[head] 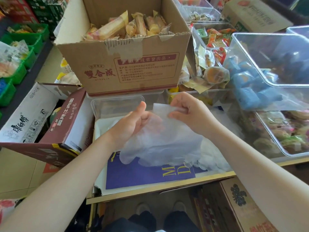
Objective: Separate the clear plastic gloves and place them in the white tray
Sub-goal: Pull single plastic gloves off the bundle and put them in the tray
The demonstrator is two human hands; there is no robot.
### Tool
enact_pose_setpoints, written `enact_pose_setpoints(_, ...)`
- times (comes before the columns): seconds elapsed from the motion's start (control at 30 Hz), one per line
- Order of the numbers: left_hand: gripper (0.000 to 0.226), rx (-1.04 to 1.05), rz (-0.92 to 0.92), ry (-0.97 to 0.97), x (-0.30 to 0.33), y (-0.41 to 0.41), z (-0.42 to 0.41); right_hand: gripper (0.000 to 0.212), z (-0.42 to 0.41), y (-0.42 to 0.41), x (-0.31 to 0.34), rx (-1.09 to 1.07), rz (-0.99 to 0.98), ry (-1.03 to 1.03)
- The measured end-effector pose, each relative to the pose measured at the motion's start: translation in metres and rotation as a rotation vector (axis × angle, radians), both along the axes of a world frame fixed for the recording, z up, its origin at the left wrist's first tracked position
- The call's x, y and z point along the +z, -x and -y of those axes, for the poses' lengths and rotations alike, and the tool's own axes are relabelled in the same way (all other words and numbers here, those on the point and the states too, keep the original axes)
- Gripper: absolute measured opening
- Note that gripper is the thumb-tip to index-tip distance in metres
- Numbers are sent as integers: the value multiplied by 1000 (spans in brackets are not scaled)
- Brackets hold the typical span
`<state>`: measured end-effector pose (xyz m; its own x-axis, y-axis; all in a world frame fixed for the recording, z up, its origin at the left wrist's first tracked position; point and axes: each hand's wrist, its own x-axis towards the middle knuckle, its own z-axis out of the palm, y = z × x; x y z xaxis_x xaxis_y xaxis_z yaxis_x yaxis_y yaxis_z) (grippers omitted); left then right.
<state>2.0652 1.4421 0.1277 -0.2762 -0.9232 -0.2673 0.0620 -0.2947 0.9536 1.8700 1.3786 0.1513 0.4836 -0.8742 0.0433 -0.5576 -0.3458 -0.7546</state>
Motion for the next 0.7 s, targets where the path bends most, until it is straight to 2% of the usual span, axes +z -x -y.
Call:
enact_pose_setpoints(0.03, 55, -21, 113, 32, 1, 0, 0, 25, 0, 1, -2, -14, 3, 3)
enact_pose_setpoints(0.1, 28, -22, 335, 147, 0, 2, -1, 29, 0, 2, -5, -56, 30, -14)
enact_pose_setpoints(0.13, 16, -25, 390, 194, -1, 4, -1, 31, 1, 3, -5, -68, 36, -14)
enact_pose_setpoints(0.17, 12, -35, 430, 238, -4, 4, -2, 30, 1, 3, -4, -70, 20, -11)
enact_pose_setpoints(0.23, 18, -41, 496, 297, -9, 5, -1, 12, 3, 6, -2, -52, -51, -32)
enact_pose_setpoints(0.27, 20, -36, 511, 301, -10, 5, -2, 17, 4, 8, -1, -39, -72, -62)
enact_pose_setpoints(0.33, 23, -22, 525, 318, -13, 8, -1, 40, 6, 13, -2, -21, -111, -105)
enact_pose_setpoints(0.43, 19, 12, 566, 334, -22, 14, -2, 35, 7, 18, -6, -29, -85, -100)
enact_pose_setpoints(0.5, 24, 19, 578, 293, -29, 16, -5, 23, 9, 23, -9, -40, -55, -99)
enact_pose_setpoints(0.57, 30, -13, 561, 229, -37, 16, -7, 20, 12, 29, -12, -34, -50, -107)
enact_pose_setpoints(0.7, 19, -188, 783, 19, -53, 6, -1, 22, 18, 35, -23, -10, -65, -132)
